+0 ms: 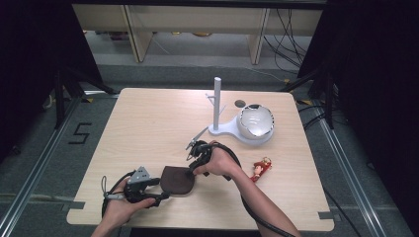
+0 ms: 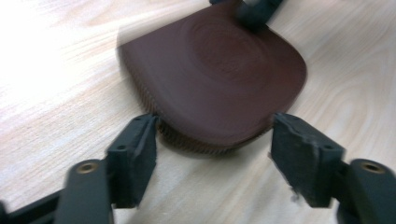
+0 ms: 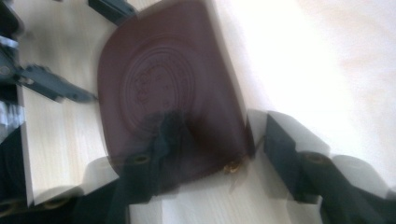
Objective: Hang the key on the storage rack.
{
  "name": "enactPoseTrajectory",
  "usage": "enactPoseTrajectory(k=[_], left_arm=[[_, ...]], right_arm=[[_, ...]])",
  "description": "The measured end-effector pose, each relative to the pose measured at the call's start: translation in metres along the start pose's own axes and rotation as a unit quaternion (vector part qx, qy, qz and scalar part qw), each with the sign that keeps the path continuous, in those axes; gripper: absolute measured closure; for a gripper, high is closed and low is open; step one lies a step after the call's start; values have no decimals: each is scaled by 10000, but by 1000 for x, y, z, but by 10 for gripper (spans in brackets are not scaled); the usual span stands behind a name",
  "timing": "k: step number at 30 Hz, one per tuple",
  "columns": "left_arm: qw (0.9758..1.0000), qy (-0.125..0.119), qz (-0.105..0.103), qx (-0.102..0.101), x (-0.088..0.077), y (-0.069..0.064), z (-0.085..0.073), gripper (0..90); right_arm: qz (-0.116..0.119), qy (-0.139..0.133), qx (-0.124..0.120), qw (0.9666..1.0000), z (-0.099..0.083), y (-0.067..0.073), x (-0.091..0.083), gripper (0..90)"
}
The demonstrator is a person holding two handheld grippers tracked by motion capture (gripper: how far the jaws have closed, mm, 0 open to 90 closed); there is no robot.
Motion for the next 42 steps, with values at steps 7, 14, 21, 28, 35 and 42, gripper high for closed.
enactPoseTrajectory(k=[7,14,21,28,35,42], left_arm=[[9999,-121,14,-72,-6,0,0,332],[9996,-258,-44,-142,-12,0,3,327],[9990,-360,-53,-253,-16,3,4,323],[9988,-396,-1,-273,-17,4,5,321],[9985,-459,5,-314,-14,4,5,320],[9988,-364,18,-320,-13,4,3,319]], right_arm=[[-144,-230,-74,9996,-3,8,-10,735],[-122,-354,-310,9988,-2,14,-19,775],[-402,-585,-407,9966,-5,17,-31,789],[-730,-806,-429,9931,-8,12,-45,796],[-1120,-1018,-453,9874,-13,4,-59,800],[-1556,-1217,-541,9788,-17,-3,-78,805]])
Point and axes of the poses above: each handheld gripper's, and its own axes: x roughly forward along the jaws, z roughly out of its top, y roughly to its left, the point moved 7 cm from there along x, roughly forward along the jaws, and after that the axes turned 9 degrees about x, right-handed, at the moved point
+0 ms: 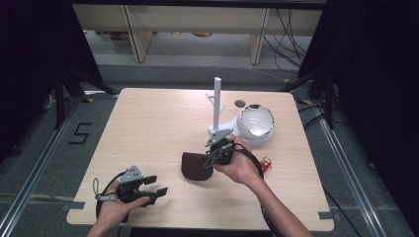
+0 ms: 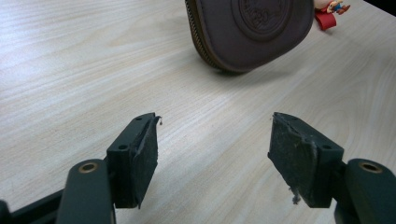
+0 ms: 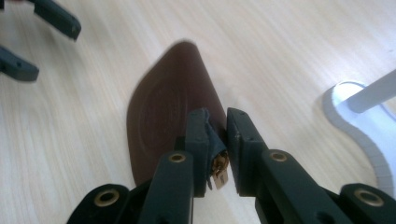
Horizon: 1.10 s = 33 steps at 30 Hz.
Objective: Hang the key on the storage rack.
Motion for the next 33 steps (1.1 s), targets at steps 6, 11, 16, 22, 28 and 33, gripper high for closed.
enactPoseTrajectory(k=[6,11,16,22,28,33], left_arm=[[10000,13,-67,-16,3,0,-2,317],[10000,-43,-61,-46,3,1,-3,317],[10000,-54,-33,-59,3,2,-4,317],[10000,-59,-20,-73,3,3,-3,317],[10000,-11,19,-83,2,4,-4,316],[9999,-49,55,-114,2,4,-4,316]], right_arm=[[23,8,14,10000,3,-5,-6,809],[64,-128,50,9999,10,-11,-13,811],[16,-159,142,9998,14,-14,-20,811],[-178,-253,126,9994,17,-28,-34,811],[-342,-360,303,9983,16,-41,-51,812],[-440,-391,389,9975,15,-53,-63,812]])
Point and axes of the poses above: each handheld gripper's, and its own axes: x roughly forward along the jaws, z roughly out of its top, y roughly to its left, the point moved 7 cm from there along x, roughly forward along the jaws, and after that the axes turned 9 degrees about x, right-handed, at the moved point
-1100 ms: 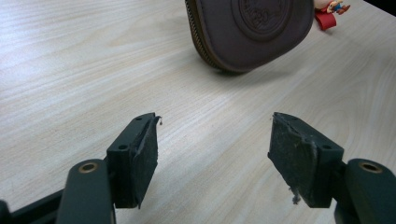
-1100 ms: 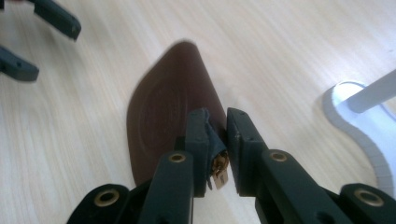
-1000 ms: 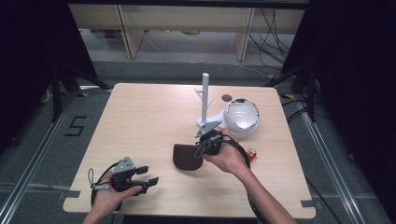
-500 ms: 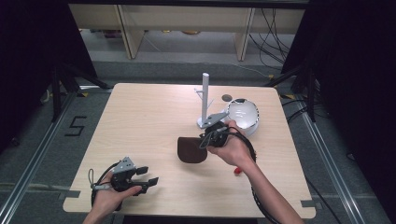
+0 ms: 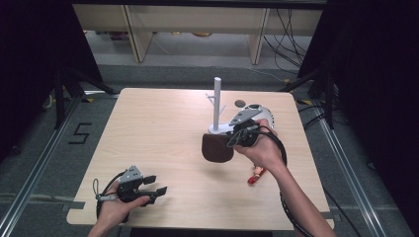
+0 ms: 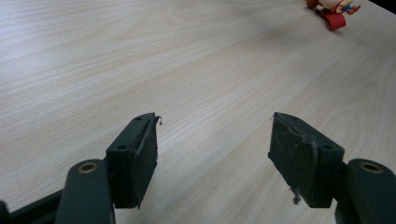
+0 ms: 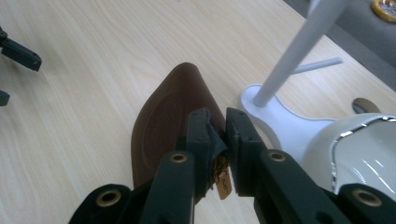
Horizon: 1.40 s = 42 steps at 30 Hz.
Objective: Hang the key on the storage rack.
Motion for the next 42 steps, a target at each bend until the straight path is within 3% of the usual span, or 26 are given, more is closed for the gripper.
enactPoseTrajectory(k=[12,13,23,34,36,39,42], left_arm=[[10000,21,56,16,0,1,-1,315],[10000,21,56,16,0,1,-1,315],[9999,-43,98,0,1,3,-2,315],[9999,57,88,2,0,3,-4,314],[10000,36,81,0,0,3,-4,315],[9999,56,93,-13,0,4,-4,315],[9999,52,95,-20,0,4,-4,314]], right_arm=[[-281,-67,118,9995,2,-27,-19,812],[-311,-70,209,9993,2,-28,-20,812],[-430,-35,209,9988,3,-45,-33,812],[-645,-103,440,9969,9,-68,-50,812],[-739,-147,313,9967,10,-73,-51,812],[-770,-136,519,9956,12,-80,-54,812],[-908,-190,443,9947,15,-90,-55,812]])
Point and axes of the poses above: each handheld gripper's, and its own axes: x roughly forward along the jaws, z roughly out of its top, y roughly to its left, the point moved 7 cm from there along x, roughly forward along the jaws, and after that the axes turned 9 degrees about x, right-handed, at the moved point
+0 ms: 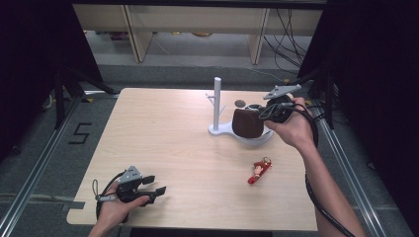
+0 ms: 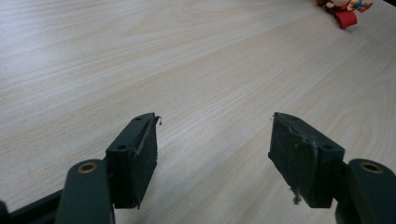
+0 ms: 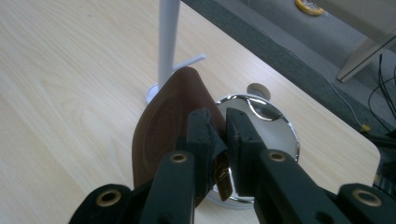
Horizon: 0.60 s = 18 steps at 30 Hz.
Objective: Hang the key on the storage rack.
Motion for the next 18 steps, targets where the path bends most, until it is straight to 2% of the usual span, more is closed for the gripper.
enactPoseTrajectory(k=[7,10,12,16,18], left_arm=[[10000,-43,18,-13,0,1,0,314],[10000,-46,-2,-24,0,1,-1,314],[10000,-45,2,-30,0,1,-1,314],[10000,-35,-9,-27,1,0,0,314],[10000,-2,-19,-36,1,0,-1,314]], right_arm=[[-193,-4,157,9997,3,-16,4,812],[-284,1,239,9993,2,-26,9,811],[-256,52,297,9992,1,-27,9,811],[-409,97,418,9982,-4,-40,17,811],[-439,91,398,9982,-5,-42,18,811]])
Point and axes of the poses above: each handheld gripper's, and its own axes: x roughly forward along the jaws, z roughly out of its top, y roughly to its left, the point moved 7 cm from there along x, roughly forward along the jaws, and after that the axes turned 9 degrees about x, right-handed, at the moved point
